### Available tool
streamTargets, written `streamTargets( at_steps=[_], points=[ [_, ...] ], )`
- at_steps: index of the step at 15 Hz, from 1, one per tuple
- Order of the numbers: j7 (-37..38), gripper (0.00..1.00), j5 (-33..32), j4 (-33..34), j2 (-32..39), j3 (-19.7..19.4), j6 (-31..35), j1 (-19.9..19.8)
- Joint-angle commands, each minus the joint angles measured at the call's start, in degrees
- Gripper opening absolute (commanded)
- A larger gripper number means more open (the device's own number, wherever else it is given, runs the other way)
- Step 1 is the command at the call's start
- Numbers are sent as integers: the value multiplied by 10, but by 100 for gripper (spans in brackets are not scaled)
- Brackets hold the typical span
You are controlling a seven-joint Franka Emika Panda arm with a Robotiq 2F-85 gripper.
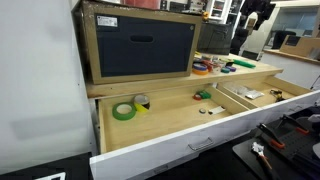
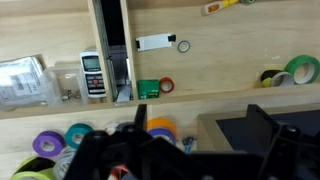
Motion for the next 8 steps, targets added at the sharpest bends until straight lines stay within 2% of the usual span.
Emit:
streamTargets(
  at_steps=[1,8],
  points=[
    [31,100,-14,87,111,24,-1,18],
    [50,100,-91,172,242,72,-16,76]
  ],
)
